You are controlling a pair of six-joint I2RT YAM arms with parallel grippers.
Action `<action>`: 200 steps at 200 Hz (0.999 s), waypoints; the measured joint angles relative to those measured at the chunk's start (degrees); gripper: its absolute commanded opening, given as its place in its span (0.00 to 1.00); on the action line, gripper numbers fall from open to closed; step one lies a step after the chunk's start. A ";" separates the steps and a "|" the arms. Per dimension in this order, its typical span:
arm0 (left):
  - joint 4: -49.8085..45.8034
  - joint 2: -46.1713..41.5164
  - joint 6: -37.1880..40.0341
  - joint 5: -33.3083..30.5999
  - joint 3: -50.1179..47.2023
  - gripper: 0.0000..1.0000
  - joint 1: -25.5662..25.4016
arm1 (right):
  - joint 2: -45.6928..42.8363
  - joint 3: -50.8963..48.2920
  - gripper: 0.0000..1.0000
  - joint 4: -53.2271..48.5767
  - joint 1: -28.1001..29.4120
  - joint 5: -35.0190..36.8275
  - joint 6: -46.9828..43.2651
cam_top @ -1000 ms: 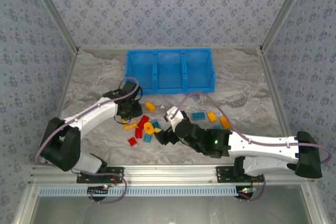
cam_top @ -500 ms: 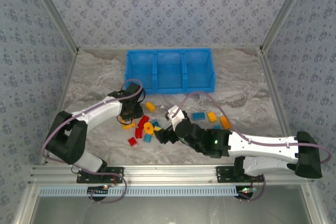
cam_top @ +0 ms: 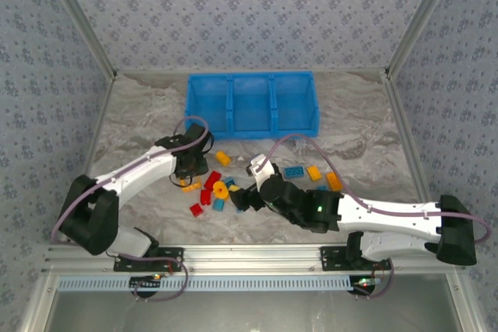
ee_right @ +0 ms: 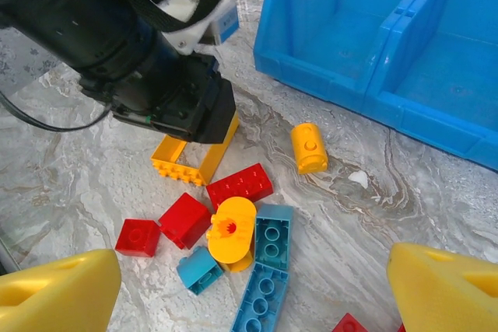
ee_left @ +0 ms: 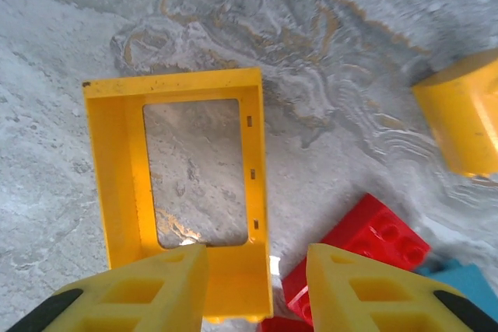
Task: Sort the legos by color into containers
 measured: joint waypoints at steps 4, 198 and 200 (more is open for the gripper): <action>0.15 0.94 0.04 0.11 0.00 0.33 0.00 | 0.04 0.00 0.91 -0.02 -0.02 -0.07 0.00; -14.23 17.62 18.12 4.13 53.48 0.00 2.45 | 5.64 8.02 0.94 13.33 -2.43 9.81 -13.88; -14.32 18.36 18.43 4.50 54.18 0.00 2.67 | 6.05 8.20 0.94 13.79 -2.51 10.03 -14.27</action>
